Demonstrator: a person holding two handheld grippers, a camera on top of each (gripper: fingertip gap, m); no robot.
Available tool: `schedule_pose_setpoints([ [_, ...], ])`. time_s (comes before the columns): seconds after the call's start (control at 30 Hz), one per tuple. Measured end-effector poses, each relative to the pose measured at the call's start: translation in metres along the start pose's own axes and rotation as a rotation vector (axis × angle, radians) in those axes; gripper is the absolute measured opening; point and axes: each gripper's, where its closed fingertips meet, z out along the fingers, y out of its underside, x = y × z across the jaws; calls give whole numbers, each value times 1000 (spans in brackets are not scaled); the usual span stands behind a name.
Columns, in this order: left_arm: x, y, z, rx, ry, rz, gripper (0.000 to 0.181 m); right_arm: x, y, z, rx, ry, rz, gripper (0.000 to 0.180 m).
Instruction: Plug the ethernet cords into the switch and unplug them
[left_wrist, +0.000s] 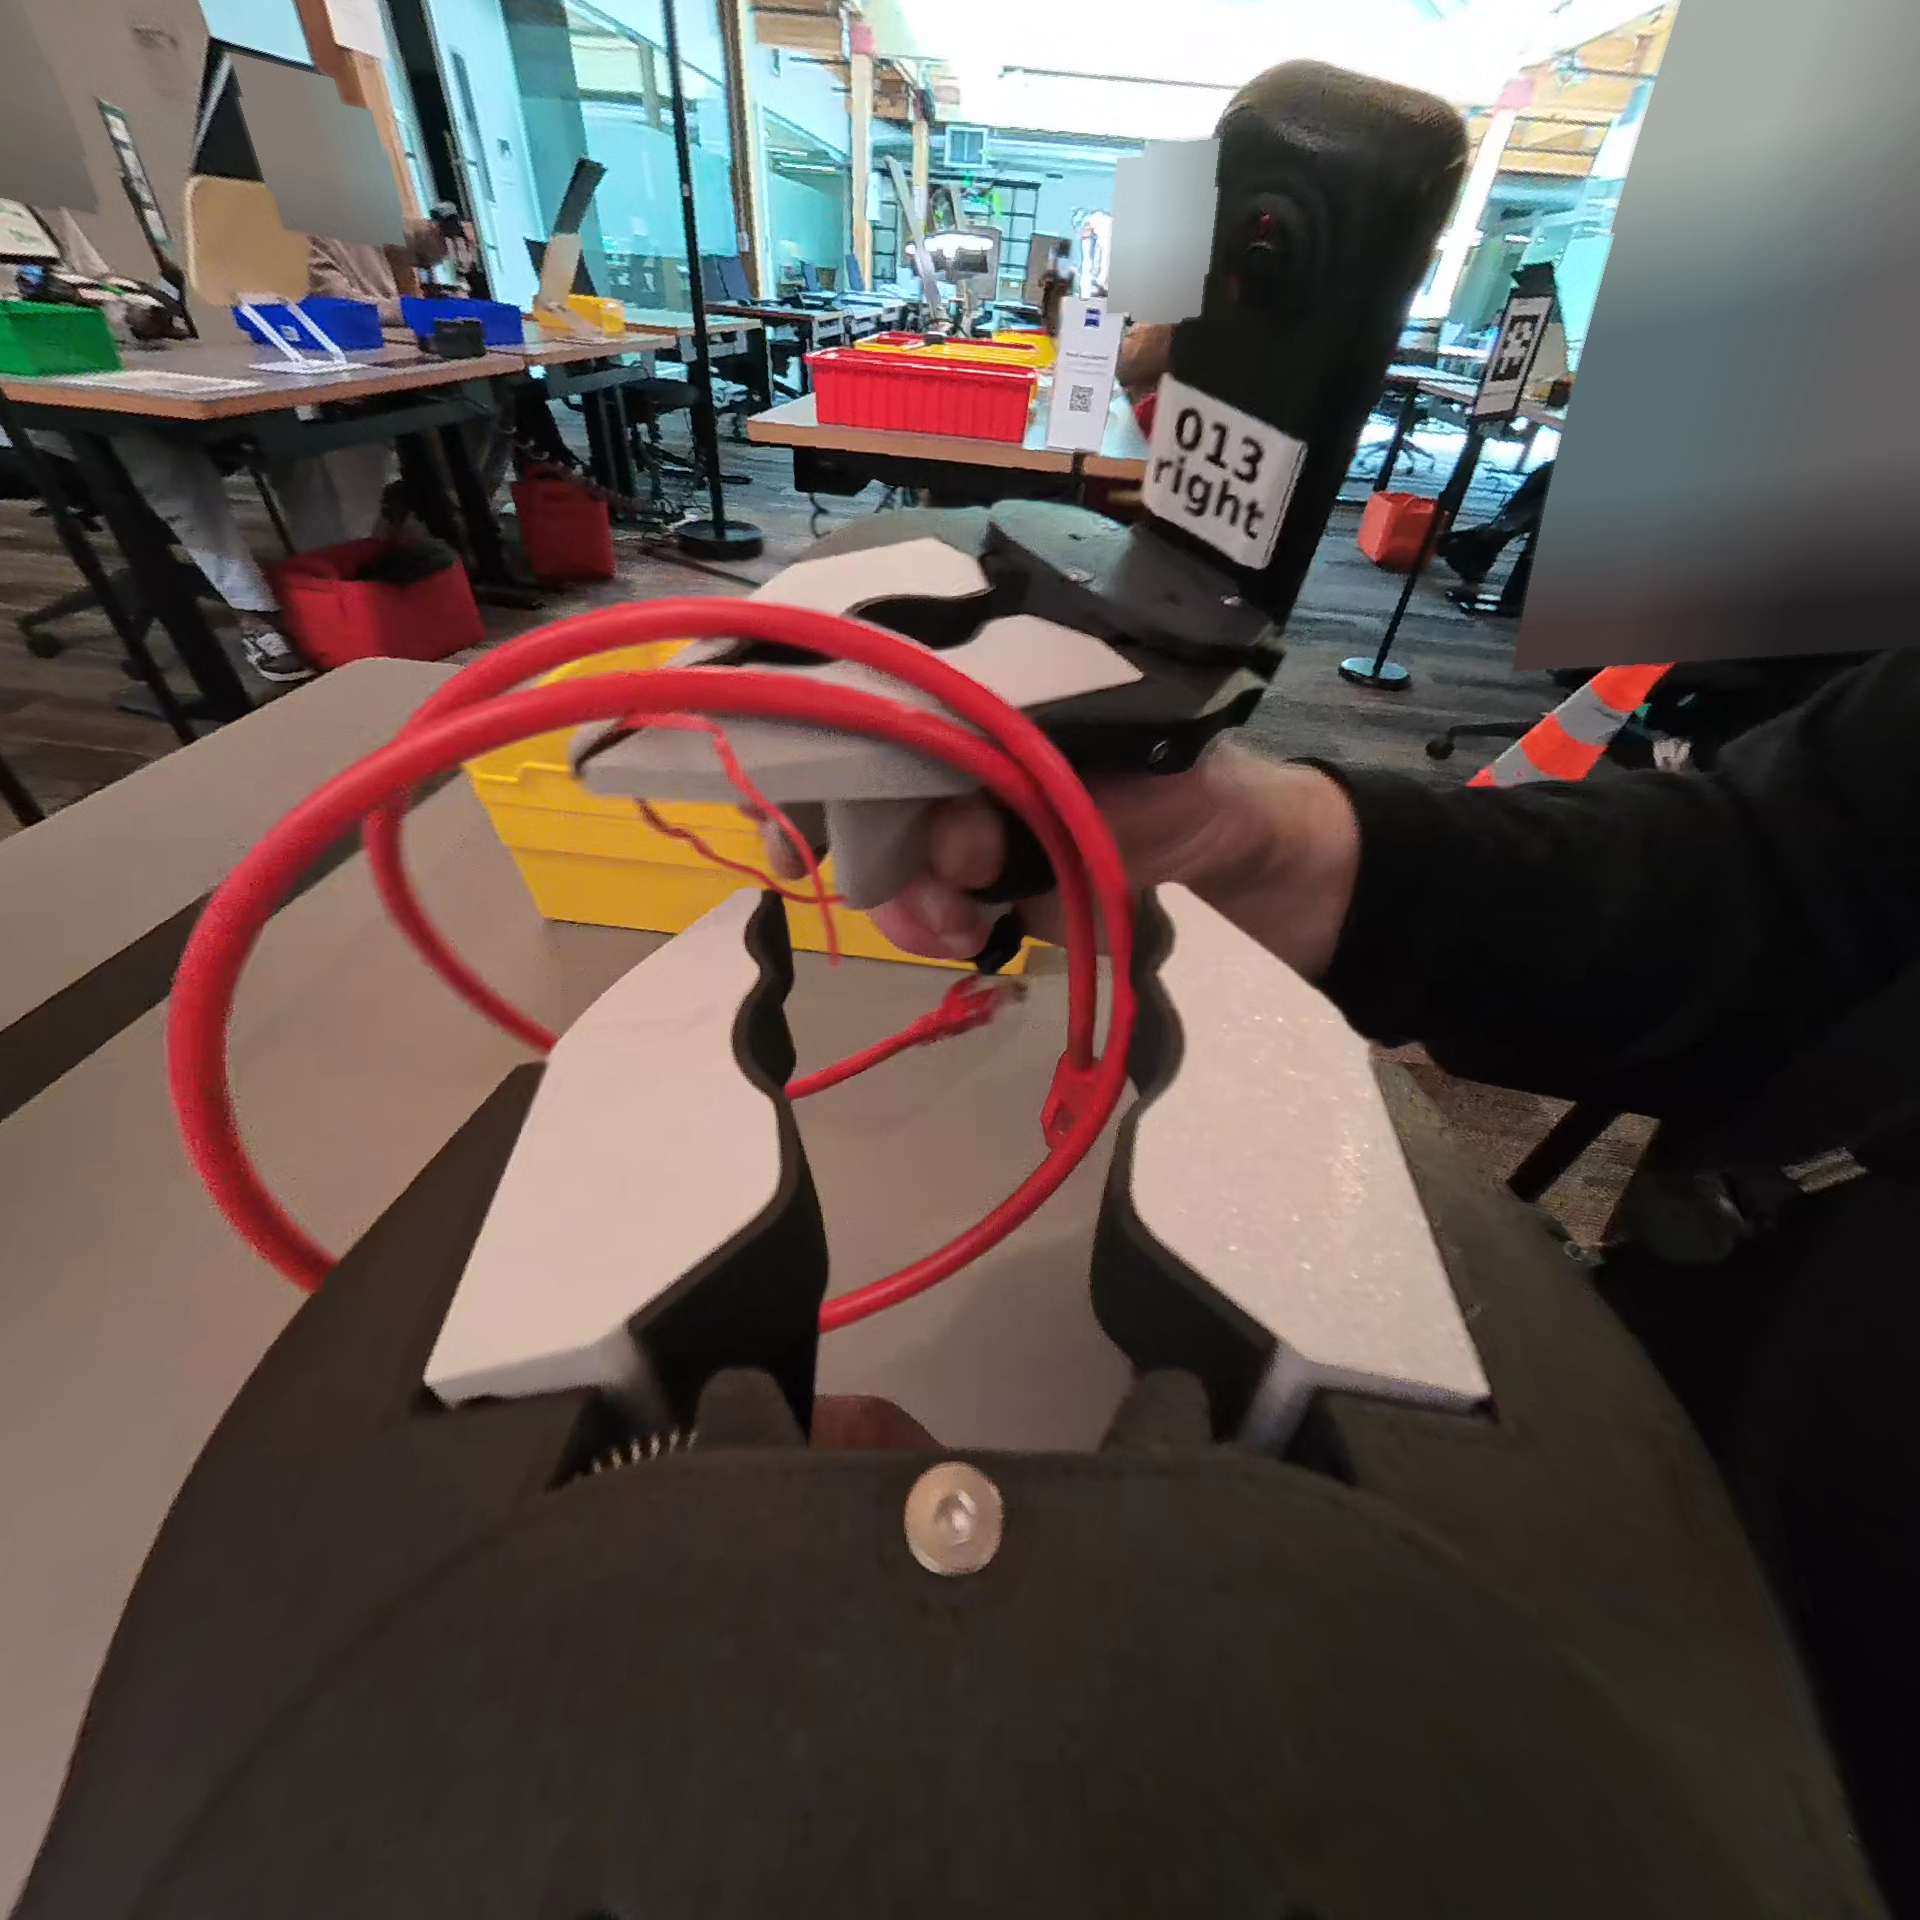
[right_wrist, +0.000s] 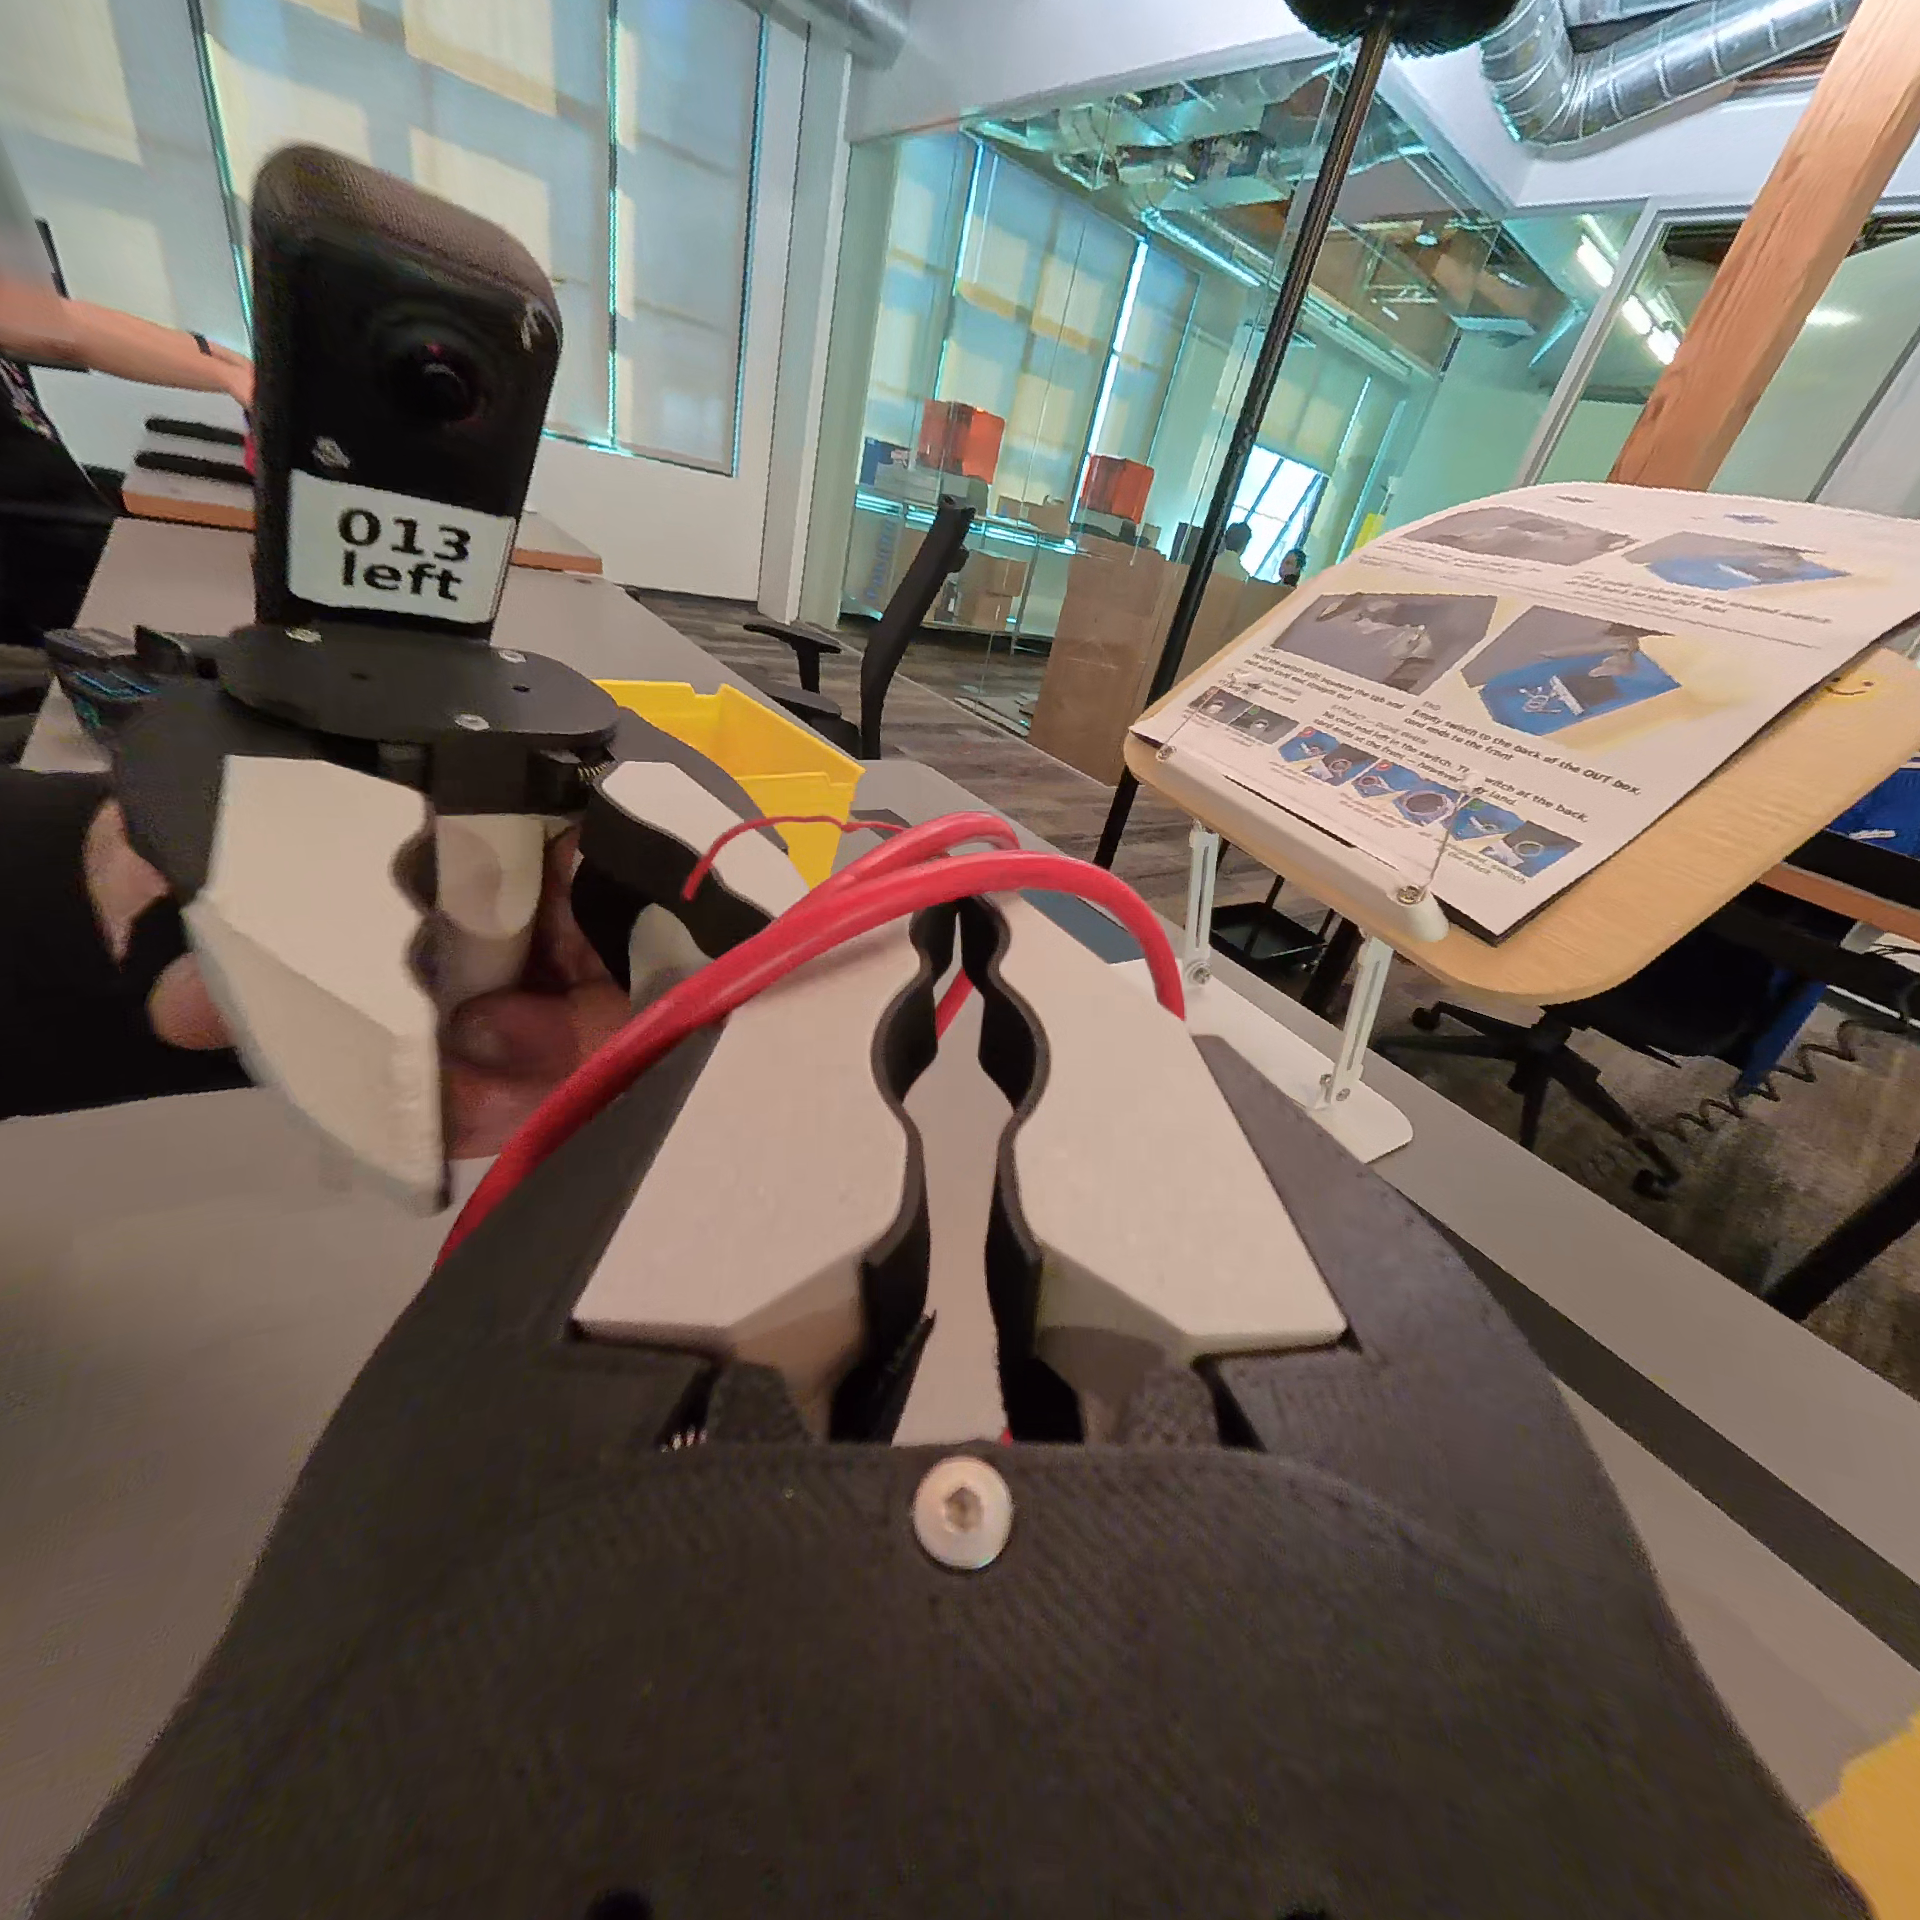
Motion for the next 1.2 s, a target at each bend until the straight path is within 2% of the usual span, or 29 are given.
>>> schedule_pose_setpoints([
  [0.17,8,-10,3,16,40,-73,69,-2,1,2,-13,26,-45,0],
  [0.3,5,-13,4,28,31,-137,59,-1,0,2,-27,62,-102,0],
  [0.4,2,-8,6,7,-9,-105,13,-1,0,3,-38,74,-129,0],
  [0.43,2,-7,6,6,-1,-121,11,-2,0,3,-42,70,-134,0],
  [0.63,-7,-6,-5,-51,-26,-104,9,-5,5,1,-94,12,-154,0],
  [0.83,-20,-7,-24,-83,-35,-145,8,-18,23,-12,-242,-177,-174,0],
  [0.93,-22,0,-24,-115,-33,-142,8,-21,24,-17,-270,-205,-207,0],
  [1.07,-25,3,-25,-125,-46,-131,8,-20,18,-21,-280,-202,-236,0],
  [1.2,-28,-5,-22,-99,-113,-54,8,3,25,-14,-350,-47,-204,0],
])
